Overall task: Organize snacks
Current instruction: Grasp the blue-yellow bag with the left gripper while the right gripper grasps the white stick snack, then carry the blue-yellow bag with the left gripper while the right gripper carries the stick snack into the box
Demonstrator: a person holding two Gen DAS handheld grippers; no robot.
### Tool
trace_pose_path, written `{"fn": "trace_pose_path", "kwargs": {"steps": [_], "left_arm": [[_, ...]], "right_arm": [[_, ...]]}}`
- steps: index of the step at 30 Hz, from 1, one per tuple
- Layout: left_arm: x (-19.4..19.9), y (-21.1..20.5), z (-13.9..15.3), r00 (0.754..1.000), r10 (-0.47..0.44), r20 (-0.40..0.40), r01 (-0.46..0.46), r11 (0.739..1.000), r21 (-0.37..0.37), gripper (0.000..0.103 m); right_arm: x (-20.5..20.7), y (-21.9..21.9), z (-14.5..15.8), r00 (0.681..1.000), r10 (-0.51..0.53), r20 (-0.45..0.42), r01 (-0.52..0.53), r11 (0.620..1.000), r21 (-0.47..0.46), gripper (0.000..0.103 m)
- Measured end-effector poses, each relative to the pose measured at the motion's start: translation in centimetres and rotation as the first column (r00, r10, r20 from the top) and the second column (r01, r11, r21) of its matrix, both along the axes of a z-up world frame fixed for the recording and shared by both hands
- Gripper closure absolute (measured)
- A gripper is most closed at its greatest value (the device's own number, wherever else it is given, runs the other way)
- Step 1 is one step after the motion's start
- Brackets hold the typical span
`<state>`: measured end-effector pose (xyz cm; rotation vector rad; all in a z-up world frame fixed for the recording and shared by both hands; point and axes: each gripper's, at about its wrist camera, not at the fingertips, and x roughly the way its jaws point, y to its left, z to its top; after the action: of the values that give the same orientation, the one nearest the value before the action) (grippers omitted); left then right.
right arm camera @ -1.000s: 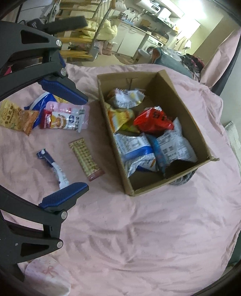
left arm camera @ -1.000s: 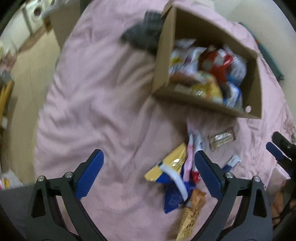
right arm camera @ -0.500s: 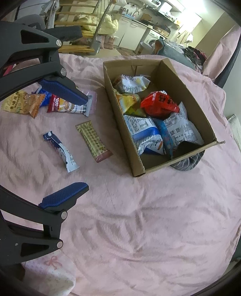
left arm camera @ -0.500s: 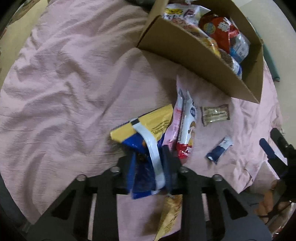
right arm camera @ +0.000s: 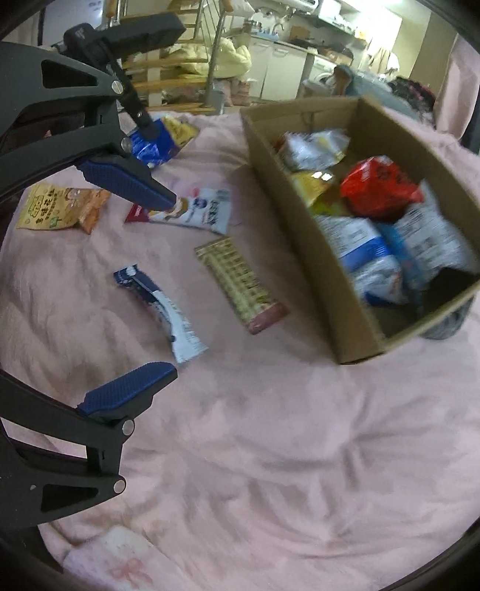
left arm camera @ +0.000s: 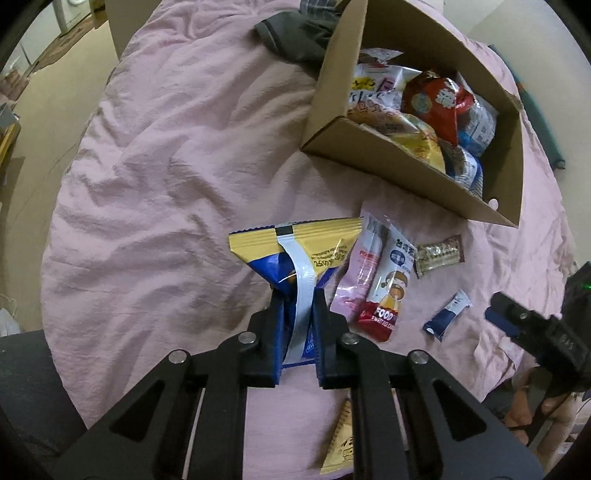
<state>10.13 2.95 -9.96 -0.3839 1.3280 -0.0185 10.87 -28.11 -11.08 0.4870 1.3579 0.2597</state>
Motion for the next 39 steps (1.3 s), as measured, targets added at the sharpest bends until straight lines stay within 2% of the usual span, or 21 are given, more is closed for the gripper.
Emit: {"fn": "trace_pose_path", "kwargs": {"steps": [7,15,16,17,18,19,24,31,34,39], "left_arm": [[-0.1,-0.7,0.2,1.0,-0.027,0.009,0.027,0.999,0.021,0.093],[-0.1,-0.8,0.3,0.999,-0.031,0.018,0.03,0.999,0.04,0.093],[-0.1,-0.8,0.2,0.999,-0.03,0.016,0.029,0.999,0.04,0.093],[-0.1,-0.8,0.1,0.999,-0.031,0.013,0.03,0.999,0.042,0.093],[0.0,-0.8,0.0,0.999,-0.032,0.011,0.032,0.999,0.044,0.093],[0.0,-0.9,0.0,0.999,-0.032,0.009,0.032,0.998,0.045,0.093],[0.0,-1.0,-0.2,0.999,-0.034,0.008,0.034,0.998,0.05,0.093],[-0.1,-1.0,0.2,0.998,-0.044,0.034,0.042,0.997,0.067,0.093],[-0.4,-0.6,1.0,0.999,-0.033,0.043,0.032,0.999,0.035,0.093],[-0.5,0.0,4.1,0.993,-0.012,0.118,0.01,1.0,0.015,0.093]], "right_arm": [[-0.1,1.8,-4.3,0.994,0.002,-0.113,-0.007,0.999,-0.044,0.036],[0.1,3.2,-5.4,0.994,0.033,-0.104,-0.045,0.992,-0.118,0.049],[0.0,3.4,-5.4,0.994,0.042,-0.096,-0.055,0.99,-0.132,0.054],[-0.1,3.5,-5.3,0.995,0.05,-0.09,-0.063,0.988,-0.144,0.066],[-0.3,3.7,-5.1,0.995,0.064,-0.079,-0.076,0.985,-0.158,0.073],[-0.4,3.8,-5.0,0.995,0.07,-0.067,-0.079,0.984,-0.157,0.083],[-0.5,2.8,-4.1,0.999,0.027,-0.027,-0.028,0.998,-0.051,0.084],[-0.9,2.0,-0.4,0.994,-0.005,0.113,-0.003,0.997,0.072,0.084],[-0.8,2.5,1.1,0.984,-0.003,0.18,-0.014,0.995,0.096,0.084],[-0.6,3.2,3.4,0.965,-0.002,0.261,-0.032,0.991,0.128,0.084]]}}
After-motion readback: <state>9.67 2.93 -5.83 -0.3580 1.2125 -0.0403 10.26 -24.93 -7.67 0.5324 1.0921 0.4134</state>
